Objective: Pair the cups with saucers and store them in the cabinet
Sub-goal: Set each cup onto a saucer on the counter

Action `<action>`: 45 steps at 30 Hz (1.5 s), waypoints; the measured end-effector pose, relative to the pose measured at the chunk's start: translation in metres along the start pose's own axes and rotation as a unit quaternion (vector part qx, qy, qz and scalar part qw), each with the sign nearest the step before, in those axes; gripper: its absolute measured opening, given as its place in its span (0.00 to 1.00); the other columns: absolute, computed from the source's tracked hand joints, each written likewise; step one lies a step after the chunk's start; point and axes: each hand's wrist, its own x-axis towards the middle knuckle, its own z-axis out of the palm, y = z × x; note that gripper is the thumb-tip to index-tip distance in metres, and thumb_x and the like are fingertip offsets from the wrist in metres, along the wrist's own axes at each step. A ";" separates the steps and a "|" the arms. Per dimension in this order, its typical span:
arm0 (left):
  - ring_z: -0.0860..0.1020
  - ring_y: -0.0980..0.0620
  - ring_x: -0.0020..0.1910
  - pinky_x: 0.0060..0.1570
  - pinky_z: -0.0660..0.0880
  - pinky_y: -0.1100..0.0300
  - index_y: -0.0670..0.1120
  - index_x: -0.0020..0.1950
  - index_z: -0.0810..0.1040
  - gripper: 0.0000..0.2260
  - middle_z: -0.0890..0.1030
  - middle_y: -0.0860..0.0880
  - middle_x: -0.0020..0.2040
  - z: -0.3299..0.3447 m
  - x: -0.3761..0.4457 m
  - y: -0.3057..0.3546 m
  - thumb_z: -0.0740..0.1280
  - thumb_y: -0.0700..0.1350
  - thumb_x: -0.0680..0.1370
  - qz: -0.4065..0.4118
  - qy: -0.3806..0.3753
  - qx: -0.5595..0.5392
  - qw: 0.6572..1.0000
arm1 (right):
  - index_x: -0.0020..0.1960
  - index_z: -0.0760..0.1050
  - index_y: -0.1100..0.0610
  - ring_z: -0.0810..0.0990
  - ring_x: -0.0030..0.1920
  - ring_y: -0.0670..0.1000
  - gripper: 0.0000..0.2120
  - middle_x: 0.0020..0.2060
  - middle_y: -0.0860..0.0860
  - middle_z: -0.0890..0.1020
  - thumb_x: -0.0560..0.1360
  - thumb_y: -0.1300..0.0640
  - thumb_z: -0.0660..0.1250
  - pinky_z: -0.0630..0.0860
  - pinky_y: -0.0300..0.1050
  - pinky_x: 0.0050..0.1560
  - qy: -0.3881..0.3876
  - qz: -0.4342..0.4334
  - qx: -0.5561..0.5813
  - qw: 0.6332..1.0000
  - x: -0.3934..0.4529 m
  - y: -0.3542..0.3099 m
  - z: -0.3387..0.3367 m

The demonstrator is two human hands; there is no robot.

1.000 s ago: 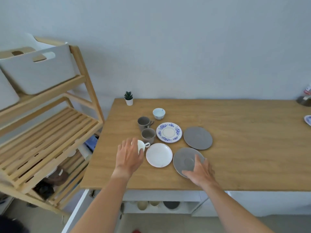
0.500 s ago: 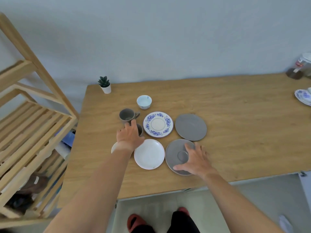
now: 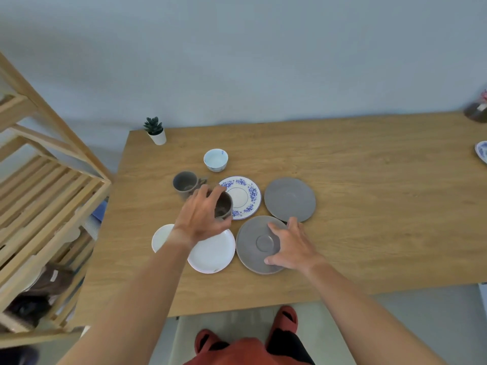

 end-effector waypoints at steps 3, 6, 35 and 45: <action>0.78 0.43 0.51 0.49 0.78 0.49 0.50 0.68 0.68 0.33 0.74 0.46 0.57 0.006 0.004 0.016 0.69 0.61 0.67 0.049 -0.061 -0.059 0.995 | 0.75 0.61 0.46 0.66 0.63 0.56 0.45 0.55 0.51 0.63 0.63 0.42 0.77 0.72 0.49 0.60 -0.021 -0.028 -0.001 0.999 0.006 0.007 -0.006; 0.77 0.44 0.52 0.49 0.78 0.49 0.52 0.70 0.67 0.34 0.74 0.46 0.57 0.014 0.009 0.034 0.70 0.62 0.67 0.077 -0.108 -0.045 0.990 | 0.75 0.64 0.46 0.71 0.62 0.56 0.37 0.55 0.51 0.66 0.69 0.42 0.72 0.74 0.52 0.60 -0.005 -0.050 -0.005 0.999 0.013 0.018 -0.016; 0.76 0.49 0.54 0.53 0.73 0.53 0.46 0.61 0.77 0.21 0.79 0.49 0.55 0.030 0.009 0.086 0.60 0.59 0.77 -0.088 0.118 -0.064 0.987 | 0.76 0.59 0.44 0.63 0.72 0.61 0.34 0.73 0.58 0.57 0.74 0.34 0.62 0.61 0.57 0.70 0.121 -0.029 -0.069 0.990 0.082 0.093 -0.039; 0.67 0.38 0.60 0.60 0.64 0.47 0.42 0.63 0.67 0.23 0.69 0.40 0.64 0.006 0.055 0.023 0.68 0.43 0.70 -0.407 0.094 0.012 0.908 | 0.75 0.60 0.43 0.60 0.74 0.59 0.33 0.75 0.57 0.55 0.73 0.35 0.63 0.59 0.59 0.71 0.110 0.013 -0.044 0.993 0.091 0.077 -0.036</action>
